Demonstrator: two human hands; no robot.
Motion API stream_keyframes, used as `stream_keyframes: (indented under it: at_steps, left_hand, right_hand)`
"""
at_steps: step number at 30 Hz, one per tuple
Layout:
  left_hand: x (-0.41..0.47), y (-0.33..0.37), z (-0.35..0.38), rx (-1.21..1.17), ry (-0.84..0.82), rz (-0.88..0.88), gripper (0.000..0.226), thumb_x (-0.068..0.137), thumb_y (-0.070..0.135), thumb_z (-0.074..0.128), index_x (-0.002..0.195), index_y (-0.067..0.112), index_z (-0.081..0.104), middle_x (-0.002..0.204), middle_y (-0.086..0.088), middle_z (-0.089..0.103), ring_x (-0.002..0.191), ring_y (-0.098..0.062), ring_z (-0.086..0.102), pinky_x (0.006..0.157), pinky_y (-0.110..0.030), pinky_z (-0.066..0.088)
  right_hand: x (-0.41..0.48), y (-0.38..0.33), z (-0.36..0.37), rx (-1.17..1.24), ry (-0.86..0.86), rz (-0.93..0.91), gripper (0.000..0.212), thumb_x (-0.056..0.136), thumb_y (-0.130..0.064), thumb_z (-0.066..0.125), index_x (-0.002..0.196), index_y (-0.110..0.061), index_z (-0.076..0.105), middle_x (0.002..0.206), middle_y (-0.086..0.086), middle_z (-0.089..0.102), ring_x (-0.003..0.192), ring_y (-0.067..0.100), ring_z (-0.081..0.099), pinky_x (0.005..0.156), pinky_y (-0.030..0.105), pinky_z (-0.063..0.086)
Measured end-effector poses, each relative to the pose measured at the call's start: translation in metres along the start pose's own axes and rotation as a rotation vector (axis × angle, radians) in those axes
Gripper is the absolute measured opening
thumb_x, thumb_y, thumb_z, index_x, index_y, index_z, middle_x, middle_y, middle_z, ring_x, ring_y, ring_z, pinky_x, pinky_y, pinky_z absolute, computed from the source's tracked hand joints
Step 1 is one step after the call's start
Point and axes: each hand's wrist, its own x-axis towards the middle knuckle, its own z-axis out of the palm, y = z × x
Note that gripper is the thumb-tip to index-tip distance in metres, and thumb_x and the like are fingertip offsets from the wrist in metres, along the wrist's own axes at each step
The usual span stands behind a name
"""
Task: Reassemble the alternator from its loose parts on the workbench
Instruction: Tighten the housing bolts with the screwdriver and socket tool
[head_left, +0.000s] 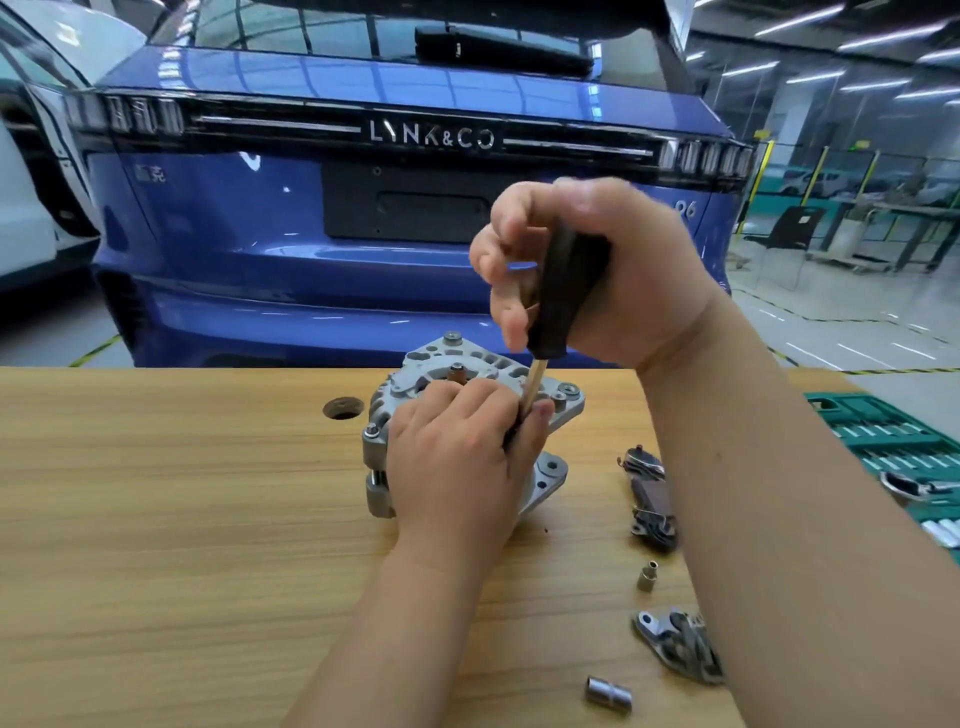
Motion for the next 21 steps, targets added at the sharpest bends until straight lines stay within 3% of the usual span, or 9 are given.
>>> stream_keyframes:
  at_steps: [3, 5, 8, 12, 15, 18, 21]
  left_hand:
    - [0.0, -0.001, -0.001, 0.024, -0.062, -0.014, 0.046, 0.097, 0.048, 0.041, 0.068, 0.02, 0.063, 0.07, 0.01, 0.063, 0.068, -0.018, 0.055, 0.066, -0.032, 0.033]
    - [0.0, 0.002, 0.0, 0.031, -0.072, -0.041, 0.047, 0.094, 0.053, 0.042, 0.066, 0.021, 0.061, 0.067, 0.01, 0.06, 0.068, -0.018, 0.054, 0.066, -0.032, 0.032]
    - [0.001, 0.008, 0.002, 0.056, -0.076, -0.112, 0.048, 0.085, 0.061, 0.046, 0.065, 0.02, 0.061, 0.066, 0.008, 0.061, 0.07, -0.02, 0.056, 0.068, -0.036, 0.036]
    - [0.0, 0.016, 0.001, 0.031, -0.064, -0.162, 0.042, 0.081, 0.049, 0.044, 0.063, 0.015, 0.061, 0.063, 0.004, 0.061, 0.068, -0.023, 0.059, 0.067, -0.037, 0.036]
    - [0.002, 0.022, -0.003, 0.033, -0.079, -0.165, 0.032, 0.076, 0.037, 0.041, 0.06, 0.014, 0.055, 0.061, 0.001, 0.059, 0.065, -0.026, 0.059, 0.063, -0.036, 0.039]
    - [0.004, 0.02, -0.007, 0.01, -0.149, -0.181, 0.037, 0.084, 0.035, 0.041, 0.061, 0.013, 0.059, 0.062, 0.003, 0.061, 0.068, -0.025, 0.06, 0.065, -0.036, 0.038]
    - [0.005, 0.017, -0.011, -0.006, -0.263, -0.21, 0.04, 0.096, 0.043, 0.047, 0.071, 0.019, 0.067, 0.073, 0.011, 0.066, 0.082, -0.021, 0.057, 0.072, -0.032, 0.029]
  right_hand:
    - [0.01, -0.001, -0.003, 0.25, -0.216, 0.027, 0.023, 0.07, -0.027, 0.071, 0.065, -0.012, 0.055, 0.058, 0.003, 0.05, 0.041, 0.019, 0.048, 0.045, 0.025, 0.041]
    - [0.013, 0.004, 0.001, 0.316, -0.156, 0.043, 0.024, 0.078, -0.025, 0.062, 0.059, -0.016, 0.052, 0.048, -0.004, 0.039, 0.033, 0.01, 0.032, 0.038, 0.019, 0.027]
    - [0.012, 0.012, 0.013, 0.11, 0.275, -0.026, 0.032, 0.089, -0.026, 0.044, 0.057, -0.021, 0.043, 0.046, -0.006, 0.033, 0.033, 0.01, 0.023, 0.038, 0.018, 0.026]
    - [0.014, 0.015, 0.039, -0.211, 0.881, -0.137, 0.034, 0.081, -0.025, 0.047, 0.052, -0.025, 0.029, 0.057, 0.014, 0.025, 0.051, 0.025, 0.018, 0.044, 0.033, 0.021]
    - [0.014, 0.013, 0.052, -0.289, 1.043, -0.154, 0.043, 0.079, -0.023, 0.048, 0.042, -0.021, 0.025, 0.051, 0.003, 0.024, 0.052, 0.022, 0.02, 0.044, 0.029, 0.02]
    - [0.01, 0.009, 0.05, -0.361, 0.973, -0.105, 0.038, 0.083, -0.024, 0.05, 0.051, -0.023, 0.028, 0.054, 0.005, 0.03, 0.052, 0.022, 0.025, 0.047, 0.033, 0.027]
    - [0.002, -0.002, 0.031, -0.232, 0.459, 0.012, 0.022, 0.083, -0.024, 0.052, 0.064, -0.017, 0.045, 0.06, 0.005, 0.047, 0.047, 0.021, 0.039, 0.05, 0.031, 0.039]
